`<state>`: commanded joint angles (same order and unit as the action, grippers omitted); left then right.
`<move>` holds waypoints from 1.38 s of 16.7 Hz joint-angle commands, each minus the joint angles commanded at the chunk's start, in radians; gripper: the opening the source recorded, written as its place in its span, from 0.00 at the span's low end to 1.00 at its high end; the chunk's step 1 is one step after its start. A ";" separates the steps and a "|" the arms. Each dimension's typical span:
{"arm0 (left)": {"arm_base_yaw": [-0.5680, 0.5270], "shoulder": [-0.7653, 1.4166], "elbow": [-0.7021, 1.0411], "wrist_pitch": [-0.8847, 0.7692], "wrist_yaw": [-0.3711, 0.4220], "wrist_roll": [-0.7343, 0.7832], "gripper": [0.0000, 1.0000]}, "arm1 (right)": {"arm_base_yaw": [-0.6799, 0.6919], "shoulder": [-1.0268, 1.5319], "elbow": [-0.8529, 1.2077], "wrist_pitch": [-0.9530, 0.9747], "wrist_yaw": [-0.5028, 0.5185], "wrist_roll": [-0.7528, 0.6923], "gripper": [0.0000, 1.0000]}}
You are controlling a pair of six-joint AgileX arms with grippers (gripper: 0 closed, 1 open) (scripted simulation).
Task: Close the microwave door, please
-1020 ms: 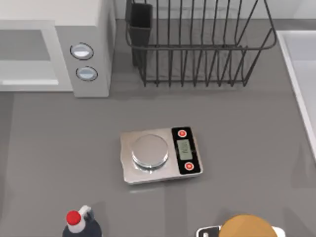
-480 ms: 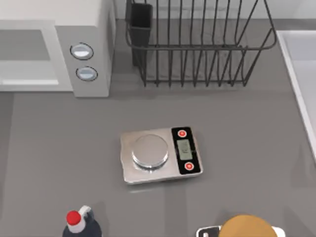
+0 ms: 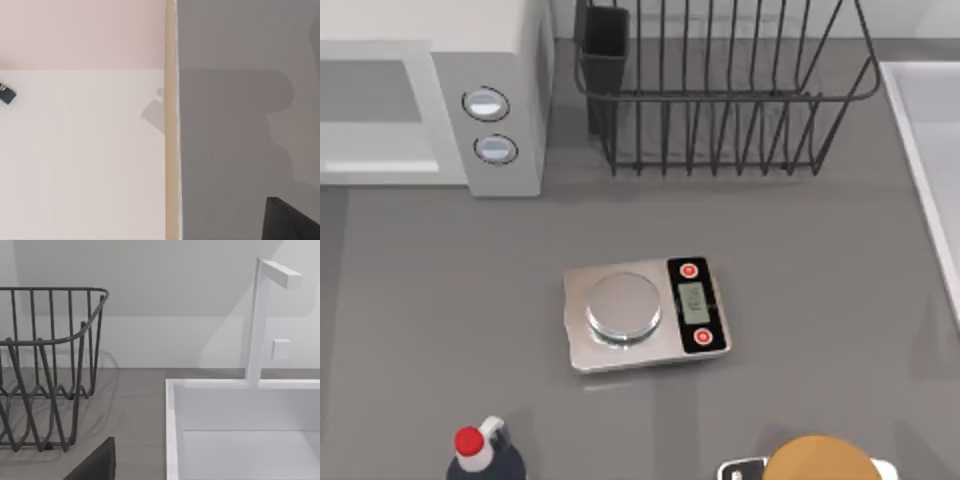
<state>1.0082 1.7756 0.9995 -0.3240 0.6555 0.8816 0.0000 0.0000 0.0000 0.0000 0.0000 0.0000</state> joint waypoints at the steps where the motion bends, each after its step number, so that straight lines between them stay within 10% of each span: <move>1: -0.015 -0.023 -0.023 0.013 -0.008 -0.016 0.00 | 0.000 0.000 0.000 0.000 0.000 0.000 1.00; 16: -0.220 -0.331 -0.372 0.164 -0.121 -0.236 0.00 | 0.000 0.000 0.000 0.000 0.000 0.000 1.00; 23: -0.505 -0.572 -0.557 0.223 -0.288 -0.486 0.00 | 0.000 0.000 0.000 0.000 0.000 0.000 1.00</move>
<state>0.5032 1.2037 0.4421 -0.1011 0.3676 0.3958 0.0000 0.0000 0.0000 0.0000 0.0000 0.0000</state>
